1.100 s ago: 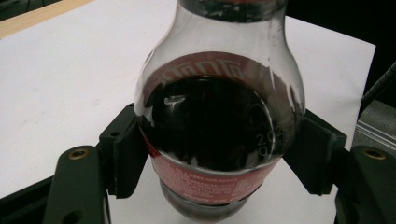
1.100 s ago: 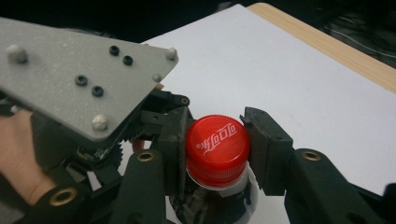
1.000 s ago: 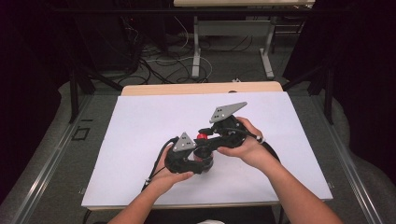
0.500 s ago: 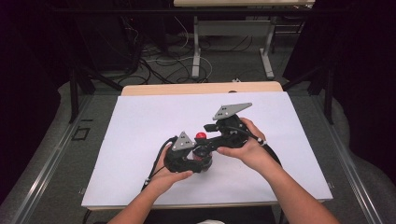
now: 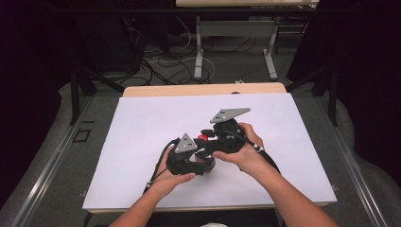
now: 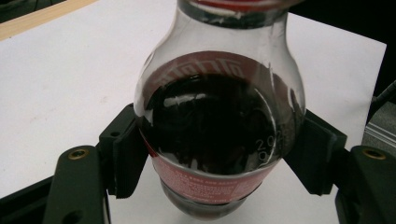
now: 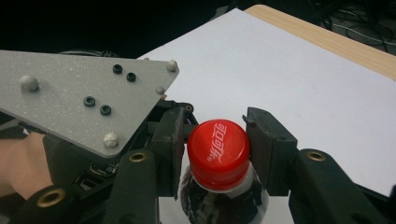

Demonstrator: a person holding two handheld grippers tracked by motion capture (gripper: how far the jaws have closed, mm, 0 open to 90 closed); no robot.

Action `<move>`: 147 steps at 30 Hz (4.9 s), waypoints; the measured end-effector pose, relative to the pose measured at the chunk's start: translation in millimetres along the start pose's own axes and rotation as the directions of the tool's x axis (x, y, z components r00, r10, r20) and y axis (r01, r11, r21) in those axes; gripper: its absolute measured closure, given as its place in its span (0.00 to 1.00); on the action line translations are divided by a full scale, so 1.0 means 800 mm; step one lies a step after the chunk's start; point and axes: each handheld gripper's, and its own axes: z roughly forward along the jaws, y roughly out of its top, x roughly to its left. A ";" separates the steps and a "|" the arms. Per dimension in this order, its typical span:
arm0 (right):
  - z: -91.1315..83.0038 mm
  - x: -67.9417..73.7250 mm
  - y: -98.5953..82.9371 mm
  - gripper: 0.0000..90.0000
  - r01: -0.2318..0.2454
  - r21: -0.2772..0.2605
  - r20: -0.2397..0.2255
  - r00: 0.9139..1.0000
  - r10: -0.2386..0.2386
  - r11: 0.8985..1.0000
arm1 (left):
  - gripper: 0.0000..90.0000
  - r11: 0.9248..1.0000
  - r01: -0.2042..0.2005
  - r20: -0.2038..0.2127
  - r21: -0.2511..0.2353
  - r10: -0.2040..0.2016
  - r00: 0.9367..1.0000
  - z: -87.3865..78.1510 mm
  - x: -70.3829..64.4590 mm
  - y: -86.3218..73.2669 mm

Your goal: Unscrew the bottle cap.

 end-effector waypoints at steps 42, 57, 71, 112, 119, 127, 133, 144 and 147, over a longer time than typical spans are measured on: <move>0.005 0.003 0.005 0.59 0.057 0.037 0.020 0.998 -0.058 0.998 | 0.34 1.000 -0.003 0.002 0.020 0.002 1.000 -0.002 0.001 0.001; 0.006 -0.037 0.016 0.68 0.282 0.042 -0.266 0.928 -0.262 0.958 | 0.34 1.000 -0.019 0.018 0.007 0.019 1.000 -0.001 -0.003 0.002; -0.007 -0.011 0.007 0.67 -0.006 0.049 -0.023 1.000 0.008 0.999 | 0.34 1.000 -0.007 0.008 0.014 0.007 1.000 -0.002 -0.001 0.002; -0.005 -0.035 0.017 0.67 0.190 0.084 -0.215 0.962 -0.168 0.978 | 0.34 1.000 -0.004 0.011 0.013 0.004 1.000 -0.003 -0.001 0.001; -0.015 -0.015 0.013 0.52 0.047 0.035 -0.057 0.997 -0.045 0.998 | 0.34 1.000 -0.001 0.004 0.007 0.001 1.000 -0.003 0.001 0.001; -0.007 0.003 0.009 0.65 -0.023 0.071 0.038 0.999 0.020 0.997 | 0.34 1.000 -0.004 0.006 0.009 0.003 1.000 -0.004 0.000 0.002; -0.004 -0.010 0.013 0.68 0.075 0.085 -0.045 0.996 -0.071 0.994 | 0.34 1.000 -0.005 0.016 0.008 0.004 1.000 -0.004 0.003 0.001; -0.005 -0.034 0.017 0.48 0.158 0.051 -0.207 0.968 -0.144 0.986 | 0.34 1.000 -0.005 0.006 -0.001 0.005 1.000 -0.003 0.001 0.001; -0.011 -0.025 0.016 0.49 0.078 0.048 -0.115 0.991 -0.072 0.996 | 0.34 1.000 -0.003 0.003 0.002 0.003 1.000 -0.002 0.001 0.001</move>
